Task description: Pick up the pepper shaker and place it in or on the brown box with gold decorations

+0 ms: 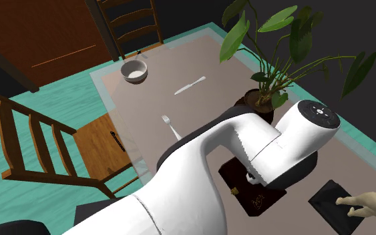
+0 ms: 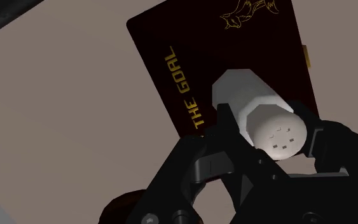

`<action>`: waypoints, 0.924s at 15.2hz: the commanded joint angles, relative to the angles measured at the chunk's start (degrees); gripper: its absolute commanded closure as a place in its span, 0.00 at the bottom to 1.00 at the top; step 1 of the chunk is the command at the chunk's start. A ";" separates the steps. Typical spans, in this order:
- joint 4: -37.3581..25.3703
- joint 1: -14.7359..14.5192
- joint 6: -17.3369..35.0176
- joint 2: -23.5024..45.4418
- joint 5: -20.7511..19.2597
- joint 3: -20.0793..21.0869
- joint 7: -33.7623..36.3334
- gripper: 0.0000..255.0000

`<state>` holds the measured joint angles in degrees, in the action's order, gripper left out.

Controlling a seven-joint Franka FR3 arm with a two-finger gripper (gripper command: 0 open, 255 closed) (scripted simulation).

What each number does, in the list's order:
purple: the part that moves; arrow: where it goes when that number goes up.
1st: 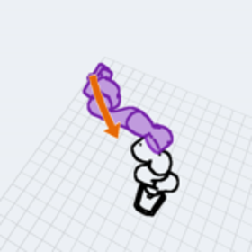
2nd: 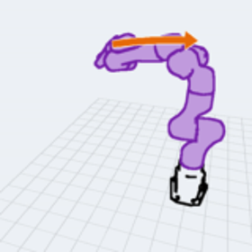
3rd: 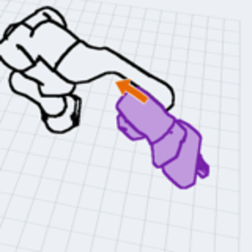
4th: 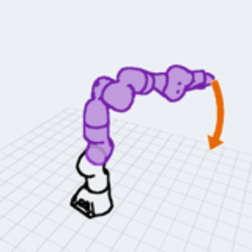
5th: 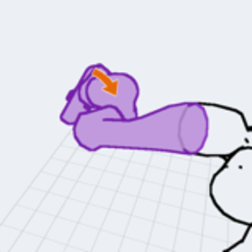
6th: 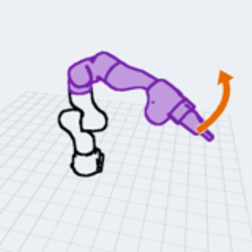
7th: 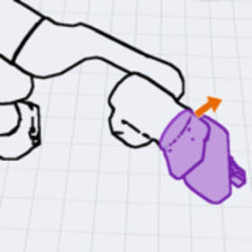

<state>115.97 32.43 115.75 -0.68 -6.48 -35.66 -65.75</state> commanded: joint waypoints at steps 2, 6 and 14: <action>0.30 0.02 0.61 0.34 0.19 -0.02 -0.06 1.00; 0.29 0.02 0.61 0.34 0.19 -0.02 -0.06 1.00; -1.03 -0.13 -1.29 -0.32 -0.13 0.13 0.19 0.00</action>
<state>115.79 32.37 115.55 -0.76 -6.53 -35.60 -65.64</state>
